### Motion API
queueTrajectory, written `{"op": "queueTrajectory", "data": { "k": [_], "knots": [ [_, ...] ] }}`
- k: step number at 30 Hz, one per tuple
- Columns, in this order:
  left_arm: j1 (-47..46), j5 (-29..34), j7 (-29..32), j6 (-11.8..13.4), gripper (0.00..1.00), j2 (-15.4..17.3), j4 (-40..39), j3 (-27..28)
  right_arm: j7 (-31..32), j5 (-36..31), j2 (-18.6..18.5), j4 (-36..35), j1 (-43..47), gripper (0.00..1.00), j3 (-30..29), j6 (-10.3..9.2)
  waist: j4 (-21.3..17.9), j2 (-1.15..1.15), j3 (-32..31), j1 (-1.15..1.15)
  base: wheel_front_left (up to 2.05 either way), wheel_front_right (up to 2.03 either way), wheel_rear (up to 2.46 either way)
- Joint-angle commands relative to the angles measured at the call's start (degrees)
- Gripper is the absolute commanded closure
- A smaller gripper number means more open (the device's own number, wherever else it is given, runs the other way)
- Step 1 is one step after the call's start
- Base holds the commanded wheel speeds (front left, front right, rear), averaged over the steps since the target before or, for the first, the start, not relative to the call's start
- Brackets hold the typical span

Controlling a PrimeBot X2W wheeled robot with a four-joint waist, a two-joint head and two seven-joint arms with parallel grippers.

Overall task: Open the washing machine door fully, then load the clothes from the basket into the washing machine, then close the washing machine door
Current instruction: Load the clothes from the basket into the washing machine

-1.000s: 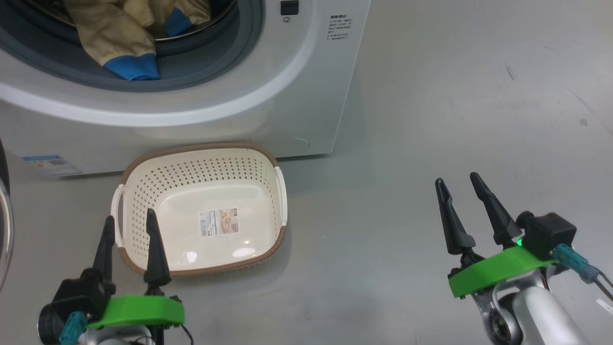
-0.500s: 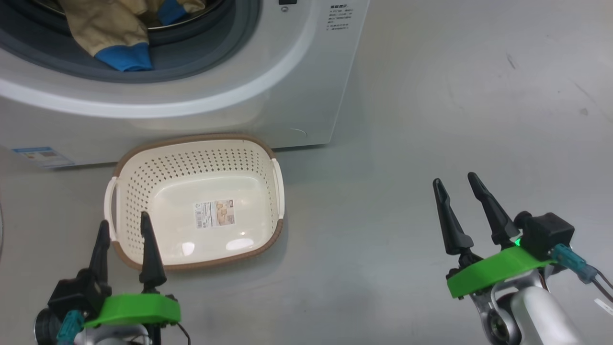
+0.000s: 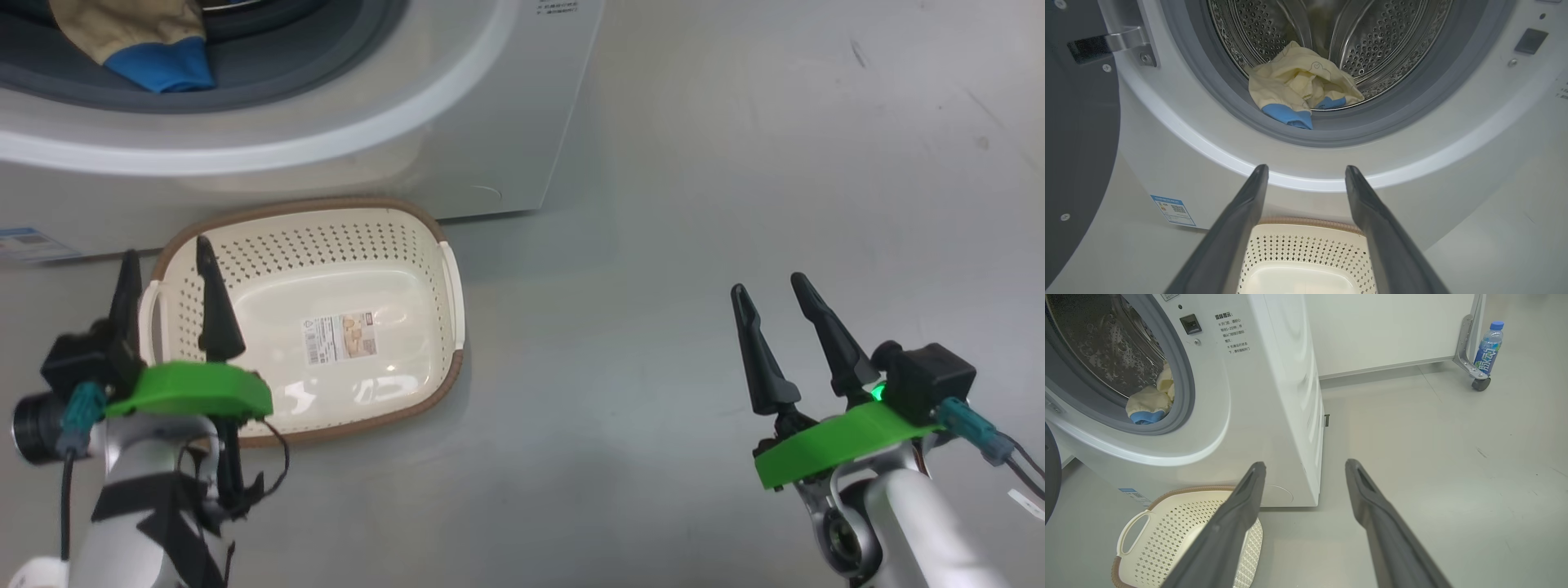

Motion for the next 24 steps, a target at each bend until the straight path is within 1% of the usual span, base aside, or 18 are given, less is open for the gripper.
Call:
{"op": "queueTrajectory", "data": {
  "k": [1, 7, 11, 14, 20, 24],
  "knots": [
    [-3.3, 0.4, 0.8, 0.5, 0.0, 1.7, -1.0, 1.7, -0.4, 0.0, 0.1, -1.7, -1.2, 0.0, 1.3, -0.16, -0.4, 0.0, 1.2, 0.0, 0.0, 0.0, 0.0],
    [-12.8, 1.3, 6.8, 1.3, 0.0, 2.7, 2.6, 0.4, -0.4, 0.2, 0.6, -1.6, -2.2, 0.0, 2.0, -0.16, -1.0, 0.0, 3.3, 0.0, 0.0, 0.0, 0.0],
    [-19.4, 2.1, 12.2, 3.4, 0.0, 3.1, 5.6, 0.1, -0.4, 0.3, 0.8, -1.4, -2.7, 0.0, 2.3, -0.16, -1.3, 0.0, 4.3, 0.0, 0.0, 0.0, 0.0],
    [-24.9, 2.3, 15.8, 4.4, 0.0, 3.7, 8.4, 0.0, -0.4, 0.4, 0.9, -1.3, -3.0, 0.0, 2.7, -0.16, -1.6, 0.0, 5.1, 0.0, 0.0, 0.0, 0.0],
    [-35.0, 2.7, 22.7, 6.5, 0.0, 4.8, 16.9, 0.1, -0.4, 0.5, 0.9, -0.8, -3.1, 0.0, 3.8, -0.16, -2.6, 0.0, 6.0, 0.0, 0.0, 0.0, 0.0],
    [-41.1, 3.6, 25.8, 8.6, 0.0, 6.5, 23.7, 0.2, -0.4, 0.7, 0.8, -0.4, -3.0, 0.0, 5.1, -0.16, -3.8, 0.0, 6.3, 0.0, 0.0, 0.0, 0.0]
  ]
}}
